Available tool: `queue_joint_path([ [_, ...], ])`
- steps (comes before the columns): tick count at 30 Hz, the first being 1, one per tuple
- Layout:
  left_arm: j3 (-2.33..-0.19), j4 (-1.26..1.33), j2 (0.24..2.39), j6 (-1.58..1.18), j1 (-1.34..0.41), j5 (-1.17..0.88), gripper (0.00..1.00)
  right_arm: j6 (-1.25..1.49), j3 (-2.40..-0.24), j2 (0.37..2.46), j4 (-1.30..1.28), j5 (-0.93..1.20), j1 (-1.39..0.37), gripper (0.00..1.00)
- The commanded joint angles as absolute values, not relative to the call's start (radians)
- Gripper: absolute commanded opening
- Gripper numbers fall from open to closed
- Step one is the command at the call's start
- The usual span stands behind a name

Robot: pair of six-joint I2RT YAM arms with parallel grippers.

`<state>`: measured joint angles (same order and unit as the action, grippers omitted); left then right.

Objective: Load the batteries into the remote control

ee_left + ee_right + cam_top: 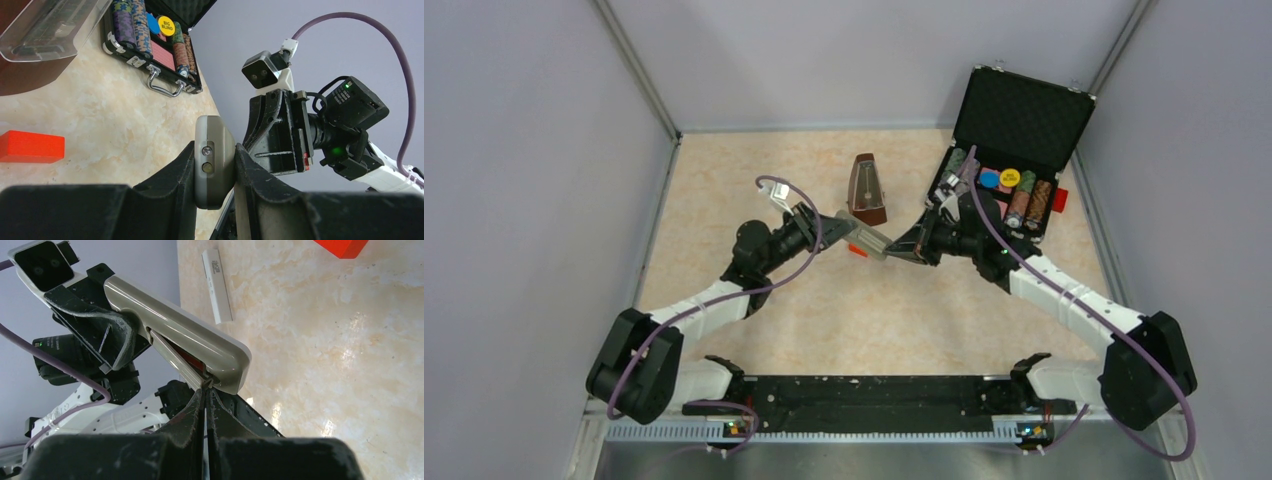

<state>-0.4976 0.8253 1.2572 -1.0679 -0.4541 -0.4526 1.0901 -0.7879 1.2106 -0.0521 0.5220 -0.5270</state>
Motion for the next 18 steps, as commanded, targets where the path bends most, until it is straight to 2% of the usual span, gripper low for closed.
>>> queue_joint_path([
  [1,-0.559,0.927,1.262,-1.109,-0.48,-0.504,0.0,1.056,-0.842,1.226,-0.057,0.521,-0.522,0.0],
  [18,-0.61,0.808,1.269,-1.099,-0.486,-0.469,0.0,0.974,-0.865,1.242,-0.115,0.499,-0.522,0.0],
])
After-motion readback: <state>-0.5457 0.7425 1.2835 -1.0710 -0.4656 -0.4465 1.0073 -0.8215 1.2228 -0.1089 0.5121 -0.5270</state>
